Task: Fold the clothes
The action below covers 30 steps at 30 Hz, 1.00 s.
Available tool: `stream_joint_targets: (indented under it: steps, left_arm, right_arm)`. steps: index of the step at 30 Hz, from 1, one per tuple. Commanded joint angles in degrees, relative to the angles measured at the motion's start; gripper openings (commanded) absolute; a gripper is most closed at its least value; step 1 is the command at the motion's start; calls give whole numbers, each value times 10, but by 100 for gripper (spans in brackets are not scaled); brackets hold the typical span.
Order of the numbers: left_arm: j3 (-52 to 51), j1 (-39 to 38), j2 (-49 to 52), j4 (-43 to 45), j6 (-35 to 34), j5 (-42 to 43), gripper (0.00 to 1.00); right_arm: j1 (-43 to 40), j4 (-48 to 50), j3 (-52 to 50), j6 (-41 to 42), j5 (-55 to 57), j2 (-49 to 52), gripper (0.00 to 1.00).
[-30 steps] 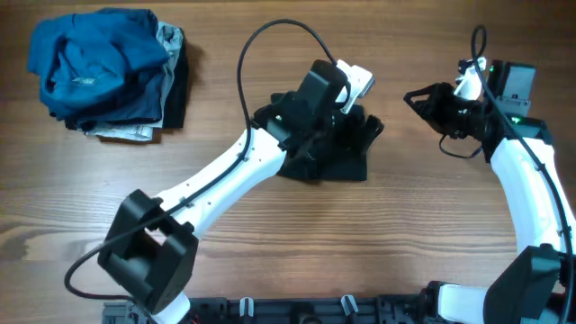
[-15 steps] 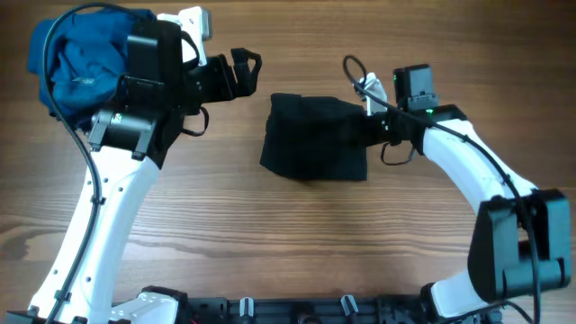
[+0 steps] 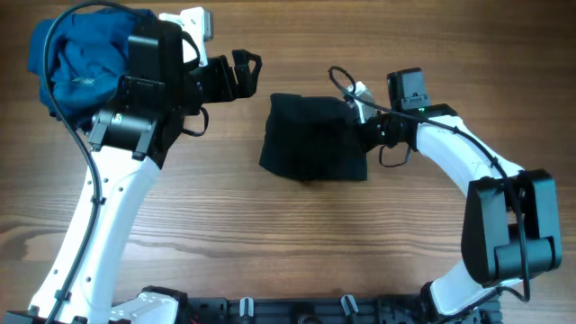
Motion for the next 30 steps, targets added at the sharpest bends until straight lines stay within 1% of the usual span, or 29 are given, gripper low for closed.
stream_joint_targets:
  steps: [1, 4, 6, 7, 9, 11, 13, 15, 17, 19, 20, 21, 23, 25, 27, 29, 30]
  left_arm:
    - [-3, 0, 1, 1, 13, -8, 100]
    - [-3, 0, 1, 0, 13, -8, 100]
    - [-3, 0, 1, -4, 14, -8, 100]
    - [-3, 0, 1, -5, 14, -8, 100]
    - [-3, 0, 1, -6, 13, -8, 100]
    - [-3, 0, 1, -9, 14, -8, 100]
    - [-3, 0, 1, -12, 14, -23, 100]
    - [-3, 0, 1, -12, 16, -39, 100]
    - [-3, 0, 1, -12, 16, -38, 100]
    - [-3, 0, 1, -12, 16, -38, 100]
    - [-3, 0, 1, -12, 16, -38, 100]
    - [-3, 0, 1, -14, 16, -38, 100]
    - [-3, 0, 1, -16, 16, -39, 100]
    - [-3, 0, 1, -16, 16, -41, 100]
    - [-3, 0, 1, -16, 16, -45, 100]
    - [-3, 0, 1, -17, 16, -49, 100]
    - [-3, 0, 1, -17, 16, -49, 100]
  right_arm:
    - [-1, -4, 5, 98, -18, -12, 4]
    - [-27, -33, 6, 177, -14, -82, 4]
    - [-54, -57, 6, 208, -9, -134, 4]
    - [-73, -79, 6, 223, 12, -164, 4]
    - [-103, -135, 6, 224, 86, -195, 4]
    - [-107, -161, 6, 163, 70, -191, 4]
    - [-83, -156, 6, 78, 60, -180, 23]
    - [-53, -135, 5, -14, 64, -159, 51]
    - [-24, -94, 5, -33, 84, -120, 56]
    - [-2, -41, 5, -42, 83, -69, 56]
    - [4, -19, 5, -42, 83, -50, 54]
    - [11, 9, 5, -43, 74, -25, 50]
    - [18, 43, 5, -44, 34, 2, 48]
    - [28, 59, 5, -44, -6, 14, 43]
    - [48, 59, 5, -44, -15, 15, 40]
    - [76, 52, 5, -44, -16, 15, 32]
    - [86, 45, 5, -44, -10, 15, 24]
